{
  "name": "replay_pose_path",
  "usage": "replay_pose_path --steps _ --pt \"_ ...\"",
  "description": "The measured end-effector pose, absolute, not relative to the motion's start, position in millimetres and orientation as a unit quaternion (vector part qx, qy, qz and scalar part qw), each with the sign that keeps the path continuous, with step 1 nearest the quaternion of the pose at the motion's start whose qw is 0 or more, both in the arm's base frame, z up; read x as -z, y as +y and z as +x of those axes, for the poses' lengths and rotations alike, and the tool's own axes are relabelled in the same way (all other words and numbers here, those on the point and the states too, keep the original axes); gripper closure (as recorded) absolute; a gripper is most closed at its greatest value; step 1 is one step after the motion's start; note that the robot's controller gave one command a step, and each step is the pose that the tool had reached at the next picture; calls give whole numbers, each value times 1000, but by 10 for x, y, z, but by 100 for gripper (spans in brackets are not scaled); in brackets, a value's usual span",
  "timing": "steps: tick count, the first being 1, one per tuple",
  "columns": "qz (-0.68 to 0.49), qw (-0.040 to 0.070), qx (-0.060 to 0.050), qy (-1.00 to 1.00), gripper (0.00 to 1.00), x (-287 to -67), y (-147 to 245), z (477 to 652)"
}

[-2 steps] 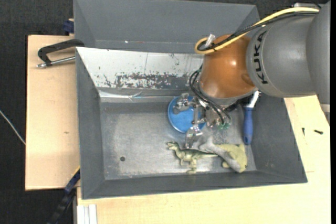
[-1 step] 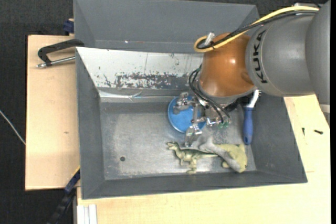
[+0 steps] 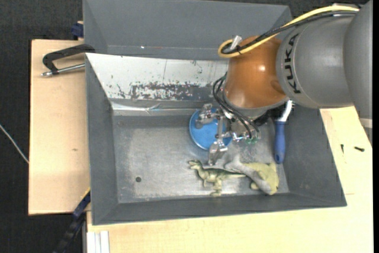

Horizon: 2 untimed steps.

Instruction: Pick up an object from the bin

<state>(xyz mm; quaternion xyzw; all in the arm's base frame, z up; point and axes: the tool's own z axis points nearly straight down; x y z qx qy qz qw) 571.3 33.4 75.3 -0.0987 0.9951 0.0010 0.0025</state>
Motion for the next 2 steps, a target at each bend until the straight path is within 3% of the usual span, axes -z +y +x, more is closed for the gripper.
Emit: replay_pose_path --steps 2 --pt "-98 3 -1 995 0 -778 355 5741"
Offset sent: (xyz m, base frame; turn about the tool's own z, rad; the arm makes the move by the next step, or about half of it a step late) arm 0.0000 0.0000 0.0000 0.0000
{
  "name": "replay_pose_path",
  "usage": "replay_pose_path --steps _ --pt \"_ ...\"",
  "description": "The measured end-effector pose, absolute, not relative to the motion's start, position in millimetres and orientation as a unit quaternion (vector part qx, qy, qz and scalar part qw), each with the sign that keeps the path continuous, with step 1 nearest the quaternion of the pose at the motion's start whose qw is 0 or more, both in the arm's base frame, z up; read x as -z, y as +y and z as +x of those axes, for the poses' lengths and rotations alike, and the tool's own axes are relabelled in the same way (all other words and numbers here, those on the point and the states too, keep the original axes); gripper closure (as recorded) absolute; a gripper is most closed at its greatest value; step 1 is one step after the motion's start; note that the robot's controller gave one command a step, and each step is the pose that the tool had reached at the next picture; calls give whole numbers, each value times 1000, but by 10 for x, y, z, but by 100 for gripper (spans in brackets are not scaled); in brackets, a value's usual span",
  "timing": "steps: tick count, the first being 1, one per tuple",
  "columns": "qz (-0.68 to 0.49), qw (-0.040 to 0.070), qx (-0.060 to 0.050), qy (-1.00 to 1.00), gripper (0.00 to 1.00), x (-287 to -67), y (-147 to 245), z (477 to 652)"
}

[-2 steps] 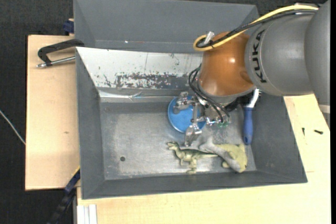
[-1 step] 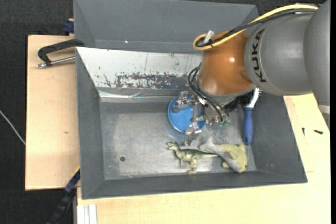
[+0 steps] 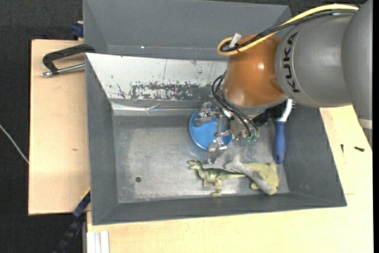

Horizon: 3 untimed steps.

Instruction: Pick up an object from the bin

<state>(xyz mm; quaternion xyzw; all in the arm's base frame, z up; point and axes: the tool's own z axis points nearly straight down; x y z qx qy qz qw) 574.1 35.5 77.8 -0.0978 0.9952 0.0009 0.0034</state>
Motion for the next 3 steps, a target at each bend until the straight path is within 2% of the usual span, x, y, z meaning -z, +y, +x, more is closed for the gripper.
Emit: replay_pose_path --steps 1,2,3 --pt "-97 0 0 995 100 -799 341 5737" --pt "-96 7 0 995 100 -1037 344 5769" --pt "-96 5 0 995 100 -1359 353 5790"
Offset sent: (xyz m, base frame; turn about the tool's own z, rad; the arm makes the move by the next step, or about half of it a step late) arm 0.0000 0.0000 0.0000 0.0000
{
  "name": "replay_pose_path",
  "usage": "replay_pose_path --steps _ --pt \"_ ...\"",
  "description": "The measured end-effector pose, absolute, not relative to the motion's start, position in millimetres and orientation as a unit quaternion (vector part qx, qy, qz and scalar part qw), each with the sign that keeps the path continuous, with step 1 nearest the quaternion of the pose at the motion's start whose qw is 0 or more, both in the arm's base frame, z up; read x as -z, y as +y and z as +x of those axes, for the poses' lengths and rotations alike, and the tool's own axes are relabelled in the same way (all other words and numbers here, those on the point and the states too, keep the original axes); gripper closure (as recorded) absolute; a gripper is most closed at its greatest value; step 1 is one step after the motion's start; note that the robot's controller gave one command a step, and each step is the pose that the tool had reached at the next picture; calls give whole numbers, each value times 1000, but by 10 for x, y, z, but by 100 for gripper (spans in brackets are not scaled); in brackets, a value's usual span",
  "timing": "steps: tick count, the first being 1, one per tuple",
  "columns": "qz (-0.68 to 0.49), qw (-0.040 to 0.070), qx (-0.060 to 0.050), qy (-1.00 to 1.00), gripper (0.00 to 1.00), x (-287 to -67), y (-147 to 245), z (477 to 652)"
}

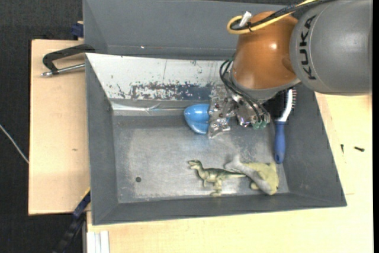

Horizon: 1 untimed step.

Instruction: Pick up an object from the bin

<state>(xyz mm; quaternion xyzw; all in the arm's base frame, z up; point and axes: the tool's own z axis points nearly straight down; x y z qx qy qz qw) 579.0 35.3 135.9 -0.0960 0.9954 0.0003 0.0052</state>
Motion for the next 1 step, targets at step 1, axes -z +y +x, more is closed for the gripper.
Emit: replay_pose_path --steps 1 --pt "-96 7 0 995 100 -1903 363 5817"
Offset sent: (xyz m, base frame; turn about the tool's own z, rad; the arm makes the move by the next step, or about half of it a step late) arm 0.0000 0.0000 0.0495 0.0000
